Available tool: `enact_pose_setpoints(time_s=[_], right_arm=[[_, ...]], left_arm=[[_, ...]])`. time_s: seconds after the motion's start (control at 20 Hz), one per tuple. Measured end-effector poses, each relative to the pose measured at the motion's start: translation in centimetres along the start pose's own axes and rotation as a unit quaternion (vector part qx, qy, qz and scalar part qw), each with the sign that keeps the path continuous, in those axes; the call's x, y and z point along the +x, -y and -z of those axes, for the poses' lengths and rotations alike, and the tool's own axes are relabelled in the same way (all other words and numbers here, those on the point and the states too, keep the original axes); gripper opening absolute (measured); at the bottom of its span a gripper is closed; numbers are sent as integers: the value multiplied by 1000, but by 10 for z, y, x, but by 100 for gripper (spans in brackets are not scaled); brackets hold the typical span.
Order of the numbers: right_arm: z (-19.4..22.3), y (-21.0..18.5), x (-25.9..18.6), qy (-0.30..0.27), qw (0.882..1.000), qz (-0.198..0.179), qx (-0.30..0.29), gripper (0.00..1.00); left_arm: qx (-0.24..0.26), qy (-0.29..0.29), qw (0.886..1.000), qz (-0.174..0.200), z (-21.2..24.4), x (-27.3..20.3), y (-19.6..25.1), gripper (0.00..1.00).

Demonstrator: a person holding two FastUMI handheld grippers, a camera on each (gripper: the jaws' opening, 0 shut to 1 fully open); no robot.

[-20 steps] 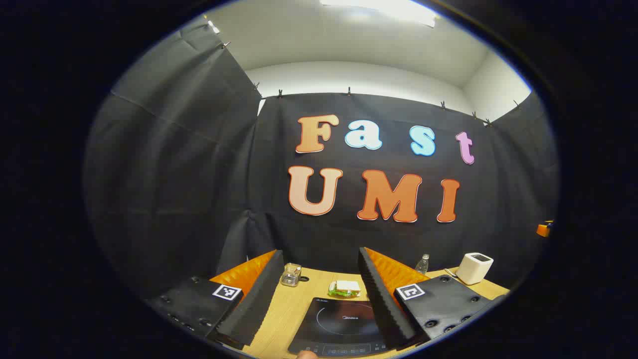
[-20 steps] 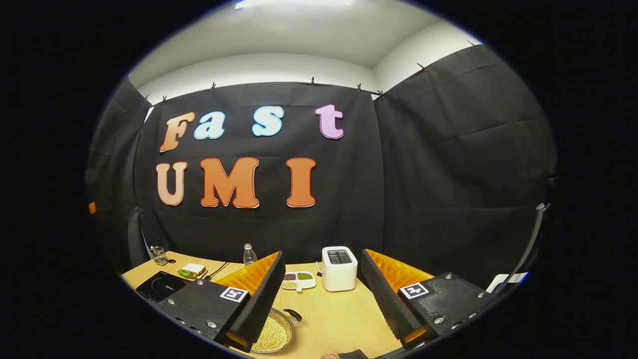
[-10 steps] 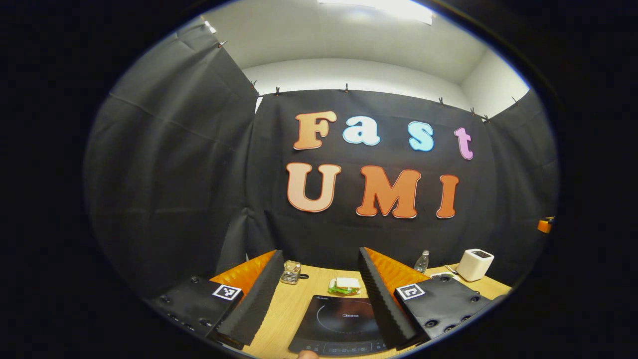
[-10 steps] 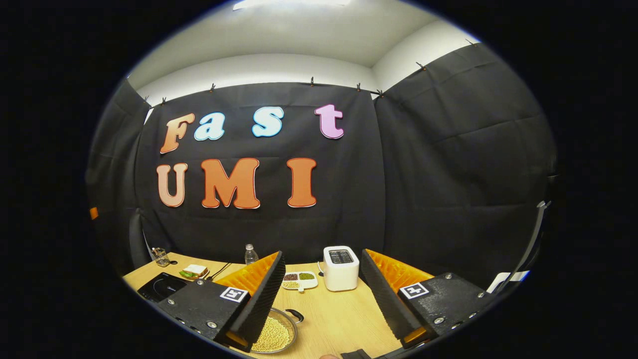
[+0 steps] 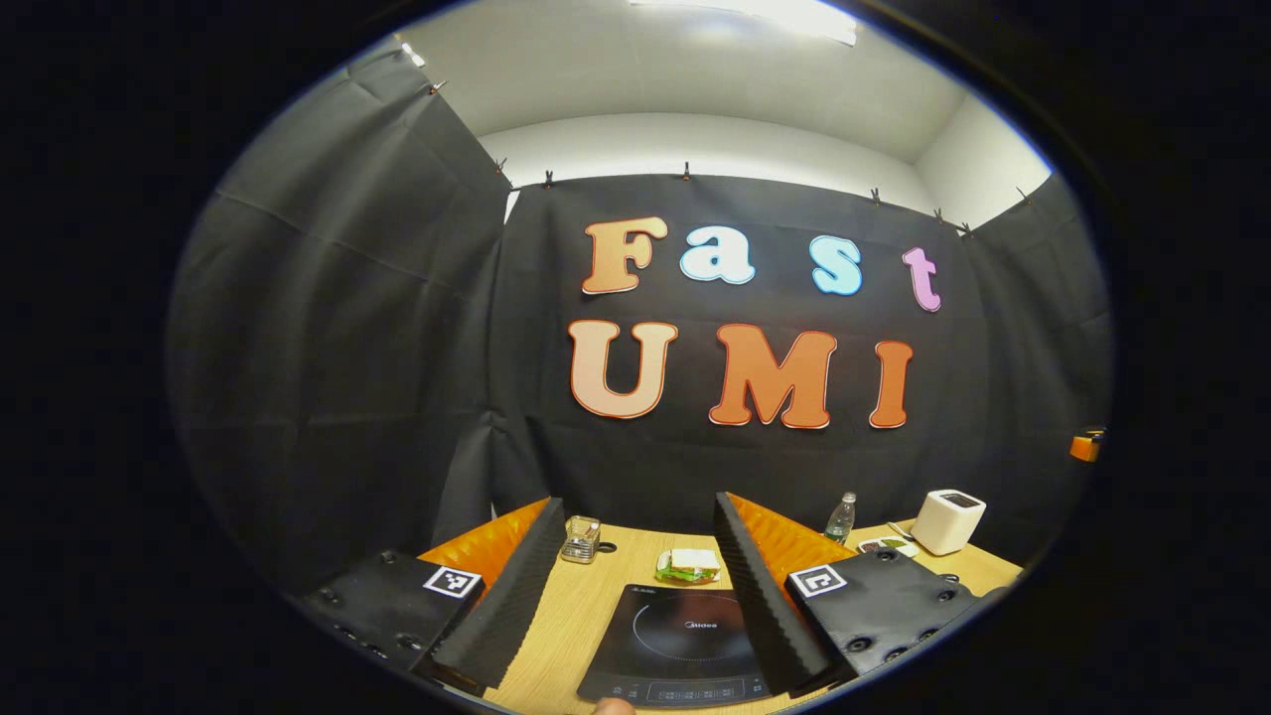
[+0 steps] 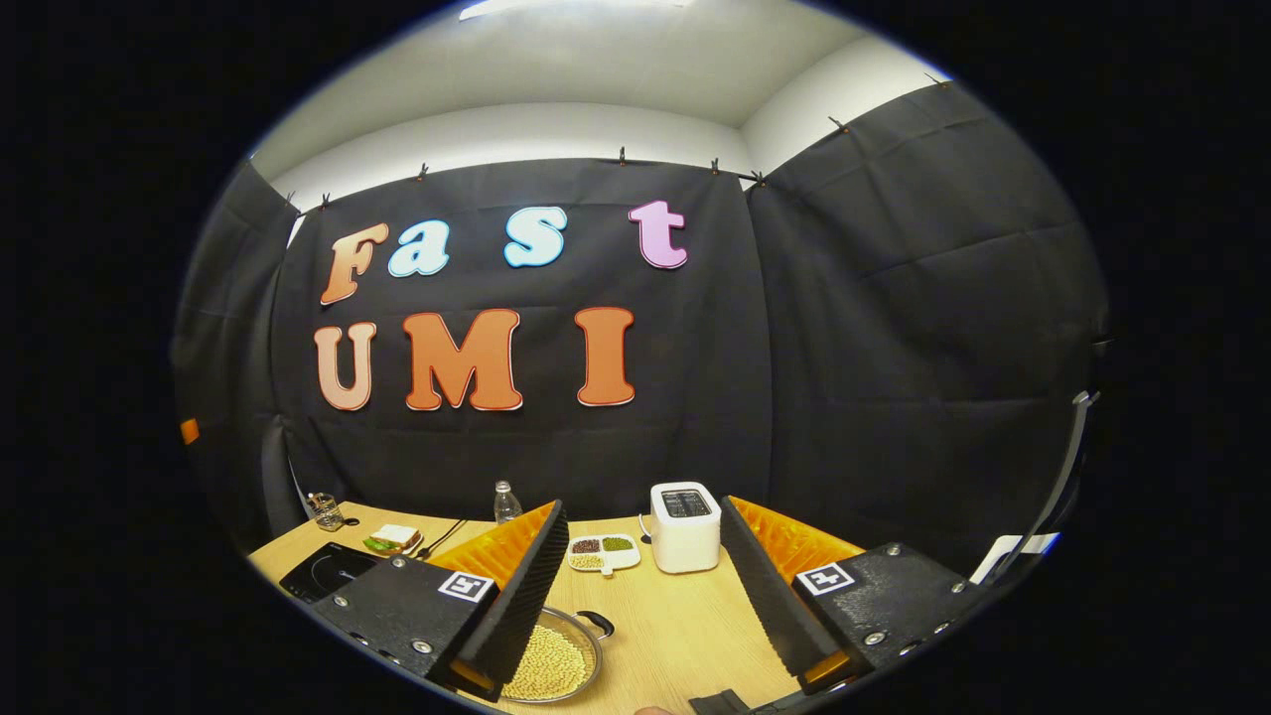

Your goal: First push the handle of the pot to place it horizontally, then grasp the pot with both hands and set it on the induction cooktop.

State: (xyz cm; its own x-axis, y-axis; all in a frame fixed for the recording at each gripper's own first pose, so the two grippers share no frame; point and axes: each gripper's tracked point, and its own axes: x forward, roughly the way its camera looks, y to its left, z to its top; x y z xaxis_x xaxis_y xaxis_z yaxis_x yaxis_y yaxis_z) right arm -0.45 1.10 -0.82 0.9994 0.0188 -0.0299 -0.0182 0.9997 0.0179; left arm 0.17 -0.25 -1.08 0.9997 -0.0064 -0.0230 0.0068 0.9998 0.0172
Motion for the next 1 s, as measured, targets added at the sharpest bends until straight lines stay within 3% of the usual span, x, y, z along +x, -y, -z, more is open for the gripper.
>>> enact_pose_setpoints(time_s=[0.4, 0.8, 1.0], right_arm=[[20, -16, -16, -24, 1000, -16, 1, 92], [36, -51, -26, -38, 998, -54, -12, 58], [51, -73, -27, -55, 995, -78, -15, 40]], left_arm=[[3, 1, 1000, 1, -1, -19, -7, 98], [13, 31, 999, -22, -16, -40, -25, 97], [16, 27, 999, -12, -14, -42, -22, 97]])
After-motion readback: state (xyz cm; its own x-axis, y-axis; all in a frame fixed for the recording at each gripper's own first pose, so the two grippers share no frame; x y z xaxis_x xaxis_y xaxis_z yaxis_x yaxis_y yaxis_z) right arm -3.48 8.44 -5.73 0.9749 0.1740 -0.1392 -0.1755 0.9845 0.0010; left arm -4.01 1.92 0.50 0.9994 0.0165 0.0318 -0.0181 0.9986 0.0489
